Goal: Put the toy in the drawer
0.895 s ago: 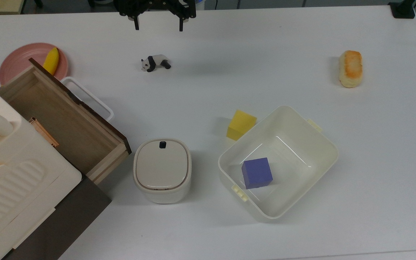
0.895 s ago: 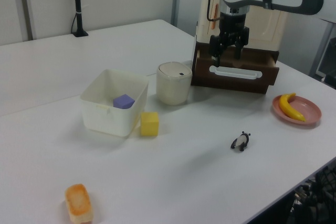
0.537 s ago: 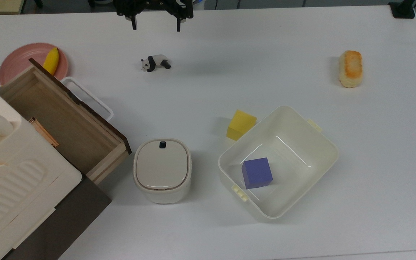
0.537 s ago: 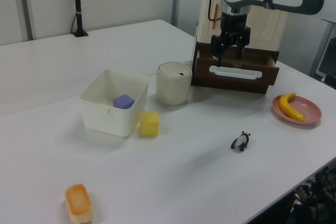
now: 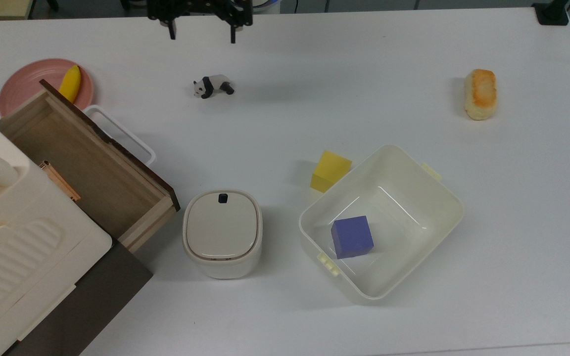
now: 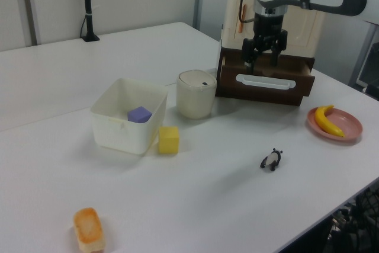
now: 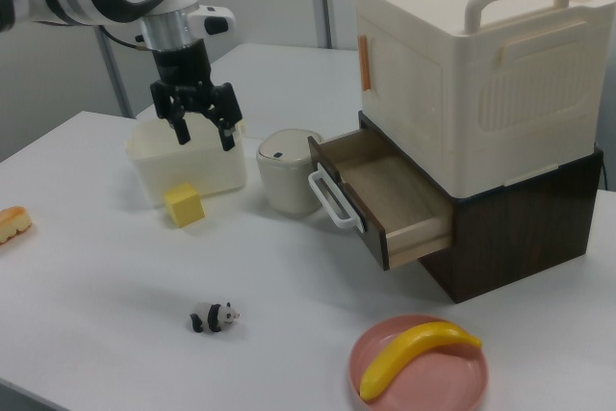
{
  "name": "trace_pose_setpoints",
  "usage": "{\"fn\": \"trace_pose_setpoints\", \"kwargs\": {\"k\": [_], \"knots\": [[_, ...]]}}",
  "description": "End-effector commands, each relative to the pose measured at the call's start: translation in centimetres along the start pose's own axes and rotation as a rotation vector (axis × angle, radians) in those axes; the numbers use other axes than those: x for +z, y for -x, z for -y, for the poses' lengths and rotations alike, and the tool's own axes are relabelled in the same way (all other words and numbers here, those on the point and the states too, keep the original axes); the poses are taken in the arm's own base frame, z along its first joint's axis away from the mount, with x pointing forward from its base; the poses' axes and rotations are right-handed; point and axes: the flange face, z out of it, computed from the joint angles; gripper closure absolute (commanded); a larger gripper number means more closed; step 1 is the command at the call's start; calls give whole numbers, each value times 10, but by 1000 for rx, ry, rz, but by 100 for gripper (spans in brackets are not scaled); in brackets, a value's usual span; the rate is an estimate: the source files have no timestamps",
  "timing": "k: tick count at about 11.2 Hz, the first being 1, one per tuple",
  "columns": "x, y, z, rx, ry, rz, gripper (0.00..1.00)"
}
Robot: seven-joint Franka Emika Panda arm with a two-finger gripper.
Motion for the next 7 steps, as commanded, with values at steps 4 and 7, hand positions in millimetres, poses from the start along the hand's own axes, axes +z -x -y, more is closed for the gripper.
{"fn": "trace_pose_setpoints", "kwargs": {"k": [4, 7], "knots": [[48, 27, -39, 63, -31, 111, 0], [96, 39, -35, 55, -39, 208, 0]]}}
